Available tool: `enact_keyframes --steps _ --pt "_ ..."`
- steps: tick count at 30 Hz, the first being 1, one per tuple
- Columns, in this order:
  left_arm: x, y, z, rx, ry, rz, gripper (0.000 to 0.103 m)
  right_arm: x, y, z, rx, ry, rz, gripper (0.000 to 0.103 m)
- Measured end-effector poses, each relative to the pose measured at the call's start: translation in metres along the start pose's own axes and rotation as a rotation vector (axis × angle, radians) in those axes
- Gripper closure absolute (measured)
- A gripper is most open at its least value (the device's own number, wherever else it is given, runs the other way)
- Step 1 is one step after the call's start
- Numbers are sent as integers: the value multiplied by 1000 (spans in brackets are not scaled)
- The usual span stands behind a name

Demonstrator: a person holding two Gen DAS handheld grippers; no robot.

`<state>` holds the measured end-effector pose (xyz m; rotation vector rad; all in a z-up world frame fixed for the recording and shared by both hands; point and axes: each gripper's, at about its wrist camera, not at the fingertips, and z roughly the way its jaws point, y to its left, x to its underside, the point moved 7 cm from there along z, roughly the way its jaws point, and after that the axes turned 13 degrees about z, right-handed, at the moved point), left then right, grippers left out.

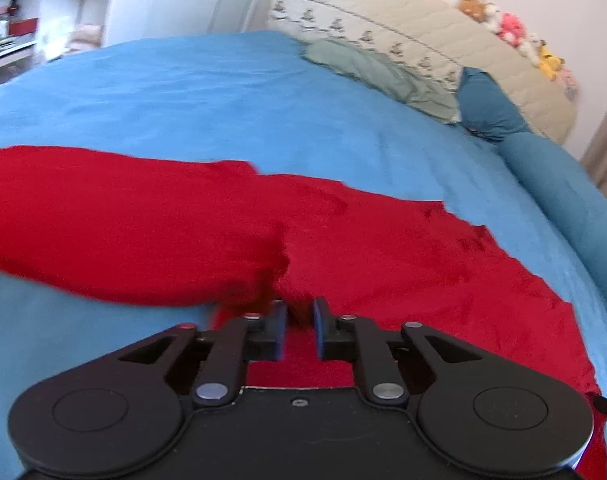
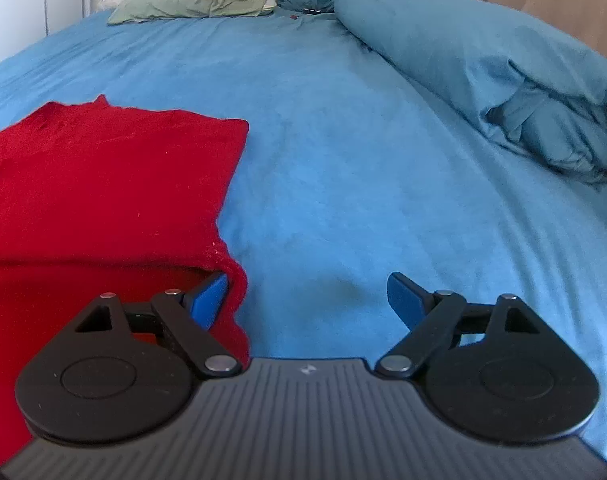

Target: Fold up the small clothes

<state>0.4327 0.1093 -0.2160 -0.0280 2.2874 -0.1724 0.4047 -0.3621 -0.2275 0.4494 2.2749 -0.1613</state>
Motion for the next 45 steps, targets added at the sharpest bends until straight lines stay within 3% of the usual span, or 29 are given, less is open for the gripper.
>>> enact_keyframes --steps 2,6,12,15,20,25,30,34,37,40,45 --pt "-6 9 -13 -57 -13 25 71 -4 5 -14 -57 -27 -9 2" --pt "-20 1 -26 -20 -74 55 32 -18 35 -31 -195 -52 -1 2" --pt "-31 -48 2 97 -65 139 32 -12 80 0 -255 11 46 2" --pt "-23 -69 19 128 -39 203 32 -2 77 17 -236 49 106 2" --pt "-10 -68 45 145 33 174 32 2 69 20 -230 33 130 1" --pt "-13 -66 34 142 39 185 32 0 70 9 -230 17 106 1" --pt "-28 -54 -13 143 -52 148 32 -15 82 -37 -312 -49 55 1" --pt "-39 -37 -64 126 -128 132 29 -25 101 -77 -366 -82 1 0" --pt "-46 -16 -94 79 -174 113 2 -28 117 -101 -405 -94 -22 0" --pt "-47 18 -115 15 -217 72 0 -21 136 -118 -434 -106 -46 0" --pt "-30 105 -131 -63 -201 -107 0 3 168 -122 -465 -42 -60 0"
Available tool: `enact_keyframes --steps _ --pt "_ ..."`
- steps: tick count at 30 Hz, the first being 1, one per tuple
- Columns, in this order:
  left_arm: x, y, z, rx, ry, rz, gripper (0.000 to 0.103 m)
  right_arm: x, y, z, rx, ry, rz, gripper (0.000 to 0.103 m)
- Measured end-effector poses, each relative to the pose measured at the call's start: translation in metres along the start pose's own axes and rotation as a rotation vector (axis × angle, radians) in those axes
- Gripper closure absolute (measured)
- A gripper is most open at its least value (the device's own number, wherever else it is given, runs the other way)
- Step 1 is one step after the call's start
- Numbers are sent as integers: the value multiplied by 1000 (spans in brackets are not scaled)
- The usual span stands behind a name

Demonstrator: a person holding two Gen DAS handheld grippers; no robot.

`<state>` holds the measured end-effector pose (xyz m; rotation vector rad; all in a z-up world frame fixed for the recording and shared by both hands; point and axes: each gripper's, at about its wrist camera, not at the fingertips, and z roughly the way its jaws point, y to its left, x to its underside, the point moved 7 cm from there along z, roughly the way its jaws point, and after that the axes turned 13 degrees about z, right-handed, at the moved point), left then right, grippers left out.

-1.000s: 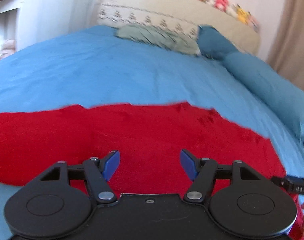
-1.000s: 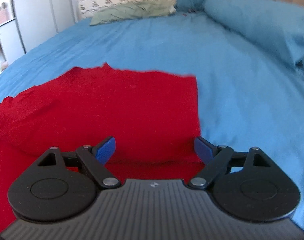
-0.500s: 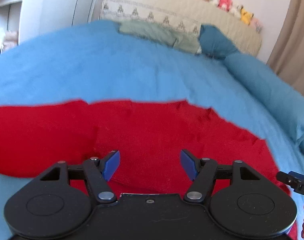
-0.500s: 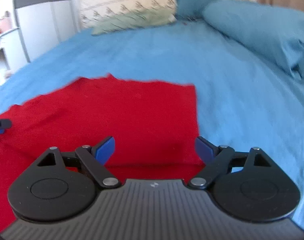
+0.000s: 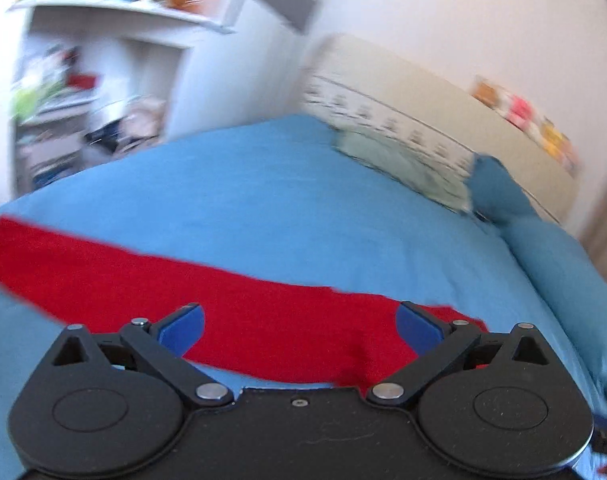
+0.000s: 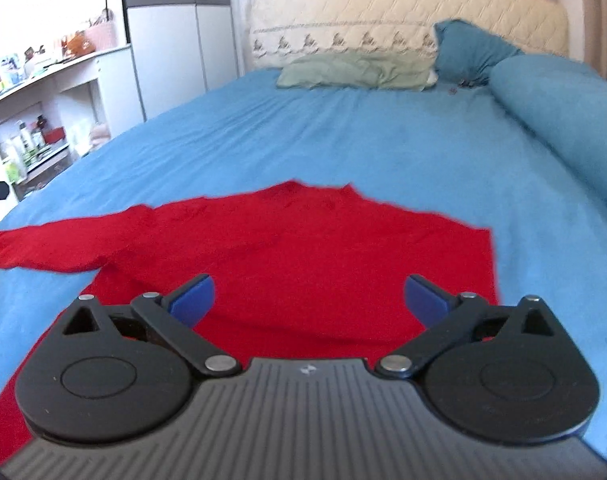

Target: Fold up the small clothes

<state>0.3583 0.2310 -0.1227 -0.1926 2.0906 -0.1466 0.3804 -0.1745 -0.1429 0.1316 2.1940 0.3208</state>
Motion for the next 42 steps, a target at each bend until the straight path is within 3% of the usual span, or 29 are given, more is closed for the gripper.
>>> enact_keyframes --steps 7,10,15,23,27,30,34,38,42 --pt "27 113 -9 -166 8 -162 2 25 39 18 4 36 -47 0" --pt "40 146 -3 -227 42 -185 15 30 52 28 3 50 -63 0" --pt "54 175 20 -258 90 -200 40 36 58 42 18 62 -71 0" --pt "47 195 43 -341 46 -170 67 40 49 49 23 38 -2 0" --pt "43 201 50 -399 53 -162 95 42 44 50 25 38 15 0" --pt "37 197 50 -414 55 -143 98 41 39 51 29 33 32 0" --pt "14 171 41 -393 2 -78 98 36 30 48 33 15 54 0" --pt "-25 111 35 -288 -68 25 98 26 13 37 43 -9 90 0" --pt "-63 4 34 -116 -147 181 98 16 -8 22 35 -29 135 0"
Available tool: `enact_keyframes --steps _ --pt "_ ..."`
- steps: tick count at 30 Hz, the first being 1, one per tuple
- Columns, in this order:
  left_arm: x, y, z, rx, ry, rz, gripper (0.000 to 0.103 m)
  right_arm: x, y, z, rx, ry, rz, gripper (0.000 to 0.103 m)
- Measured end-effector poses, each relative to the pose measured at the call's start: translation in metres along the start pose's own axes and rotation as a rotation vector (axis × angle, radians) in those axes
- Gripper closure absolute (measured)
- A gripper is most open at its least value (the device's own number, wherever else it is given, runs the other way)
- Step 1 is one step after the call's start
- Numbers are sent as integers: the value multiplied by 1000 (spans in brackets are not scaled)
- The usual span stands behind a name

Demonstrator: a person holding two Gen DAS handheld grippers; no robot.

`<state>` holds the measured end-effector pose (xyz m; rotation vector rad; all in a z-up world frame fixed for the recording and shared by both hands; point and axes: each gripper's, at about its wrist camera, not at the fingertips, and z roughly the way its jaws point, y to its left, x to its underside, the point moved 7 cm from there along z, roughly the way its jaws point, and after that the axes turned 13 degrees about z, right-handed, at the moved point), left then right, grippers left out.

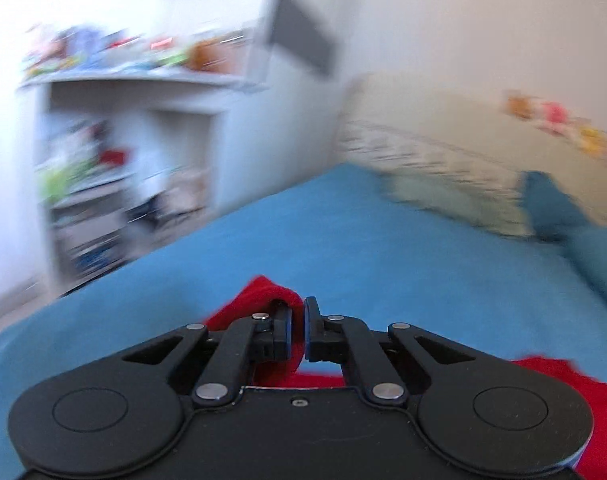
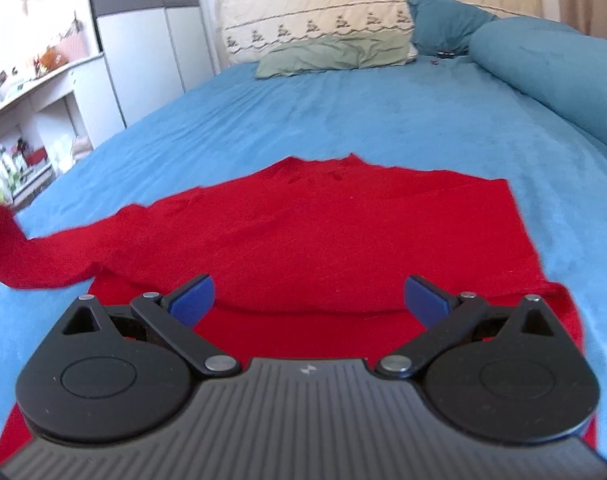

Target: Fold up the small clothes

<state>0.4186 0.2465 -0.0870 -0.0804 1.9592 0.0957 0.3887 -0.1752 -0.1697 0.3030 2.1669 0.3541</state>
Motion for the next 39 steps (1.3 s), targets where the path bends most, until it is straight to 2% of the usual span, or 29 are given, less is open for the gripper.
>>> enact_keyframes --steps 4,6,8,10,12,15,16,19,22,24,27,30,33,36,39 --pt "-30 -116 -1 208 -39 51 98 -14 -25 -16 28 -33 25 0" --pt "-32 -174 0 294 -43 85 98 -20 -39 -22 42 -43 40 0" --pt "-24 -230 3 380 -14 122 98 -25 -52 -27 57 -49 53 0" --pt "-1 -283 8 447 39 158 98 -29 -66 -30 74 -53 62 0" --pt "31 -321 17 499 128 169 98 -33 -83 -33 86 -57 72 0" --pt "82 -359 27 531 247 210 98 -34 -103 -34 103 -50 84 0" --pt "94 -365 28 533 262 224 98 -33 -107 -34 107 -47 82 0" --pt "115 -374 30 530 277 290 97 -30 -116 -33 115 -37 75 0" --pt "115 -367 25 533 283 309 84 -28 -116 -31 95 -29 72 0" --pt "108 -356 19 549 276 291 37 -31 -109 -27 78 -26 52 0" --pt "93 -332 -1 503 205 287 5 -36 -91 -22 47 -3 -15 0" --pt "87 -287 -11 448 186 265 4 -37 -63 -9 17 49 -127 0" --pt "89 -246 -7 356 197 282 4 -33 -33 13 -1 124 -246 0" --pt "98 -213 4 283 227 310 4 -23 -3 36 12 168 -397 0" --pt "105 -188 14 242 245 300 4 -6 20 59 44 206 -552 0"
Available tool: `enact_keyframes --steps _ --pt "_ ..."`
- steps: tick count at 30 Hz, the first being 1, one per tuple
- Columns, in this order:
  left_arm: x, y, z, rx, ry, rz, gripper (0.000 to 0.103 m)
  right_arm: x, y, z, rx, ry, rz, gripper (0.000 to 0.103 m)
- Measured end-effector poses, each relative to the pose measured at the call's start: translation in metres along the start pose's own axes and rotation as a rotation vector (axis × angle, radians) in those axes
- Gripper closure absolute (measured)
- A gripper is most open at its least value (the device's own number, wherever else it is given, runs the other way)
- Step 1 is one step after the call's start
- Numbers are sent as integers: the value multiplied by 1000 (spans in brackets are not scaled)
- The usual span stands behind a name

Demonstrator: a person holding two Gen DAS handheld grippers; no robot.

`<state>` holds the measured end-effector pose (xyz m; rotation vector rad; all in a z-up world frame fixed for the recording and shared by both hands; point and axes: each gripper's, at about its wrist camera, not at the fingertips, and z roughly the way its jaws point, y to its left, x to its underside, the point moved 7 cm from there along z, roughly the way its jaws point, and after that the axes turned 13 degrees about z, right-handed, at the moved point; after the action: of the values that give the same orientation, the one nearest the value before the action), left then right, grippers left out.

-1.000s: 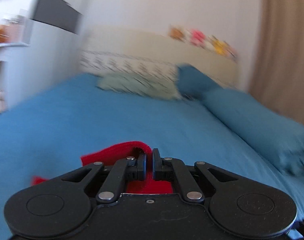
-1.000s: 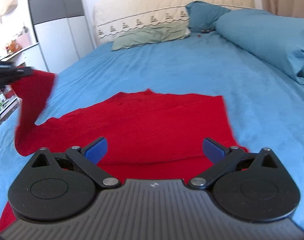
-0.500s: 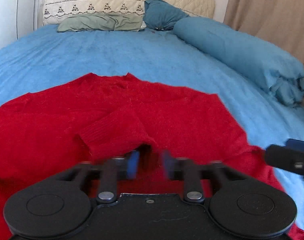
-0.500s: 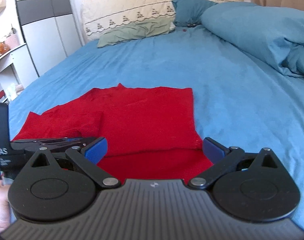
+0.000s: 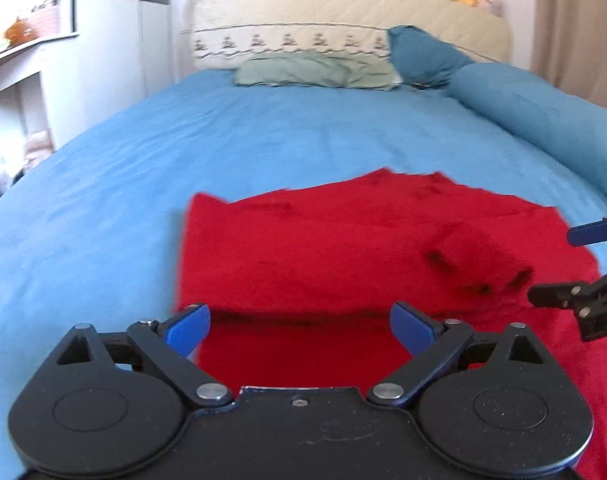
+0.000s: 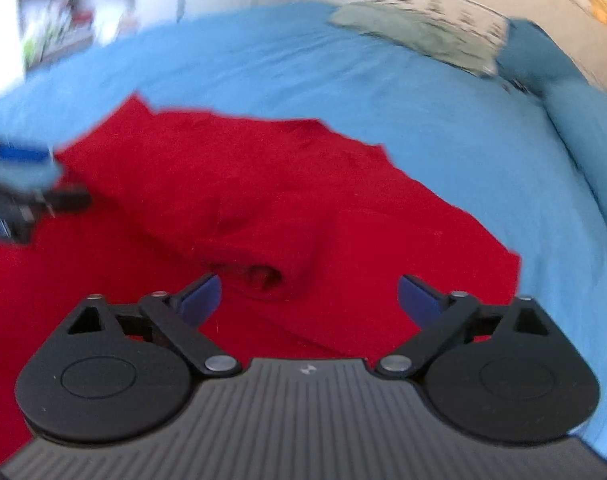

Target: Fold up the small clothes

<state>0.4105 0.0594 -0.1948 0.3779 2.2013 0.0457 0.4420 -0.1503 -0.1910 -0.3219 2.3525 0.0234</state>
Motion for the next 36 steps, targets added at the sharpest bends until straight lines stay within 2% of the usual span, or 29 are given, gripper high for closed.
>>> enact_keyframes --steps 1,4,6,10,12,13,17,22,25,31,33,34,35,36 --pt "1 5 2 -9 5 -1 4 1 7 6 9 13 -35 1" --pt "6 17 5 -24 18 -1 4 -1 22 29 42 44 -119 18" --pt "9 20 6 -27 23 -1 4 -5 27 37 52 35 -126 28" --pt "13 27 9 -31 28 -5 4 -13 31 43 49 12 -108 33" --pt "15 29 7 -32 29 -8 4 -14 32 45 42 12 -114 46" --pt "15 29 8 -32 32 -7 4 -13 33 45 35 11 -125 49" --pt "17 31 5 -30 29 -15 4 -14 42 41 63 -49 -211 45" --pt "16 31 -1 -22 6 -21 4 -14 43 29 3 -78 -191 46" --pt "16 30 -1 -21 3 -16 4 -16 40 23 -4 -98 -162 48" --pt "18 30 6 -29 30 0 4 -8 48 38 6 -52 -197 53" --pt "20 32 8 -32 39 -5 4 -9 48 42 0 -43 -183 67" --pt "20 34 9 -33 42 -10 4 -12 46 41 2 -47 -168 71" --pt "21 35 10 -33 44 -14 4 -16 43 40 5 -54 -148 80" --pt "21 37 12 -35 46 -19 5 -21 36 37 12 -66 -117 82"
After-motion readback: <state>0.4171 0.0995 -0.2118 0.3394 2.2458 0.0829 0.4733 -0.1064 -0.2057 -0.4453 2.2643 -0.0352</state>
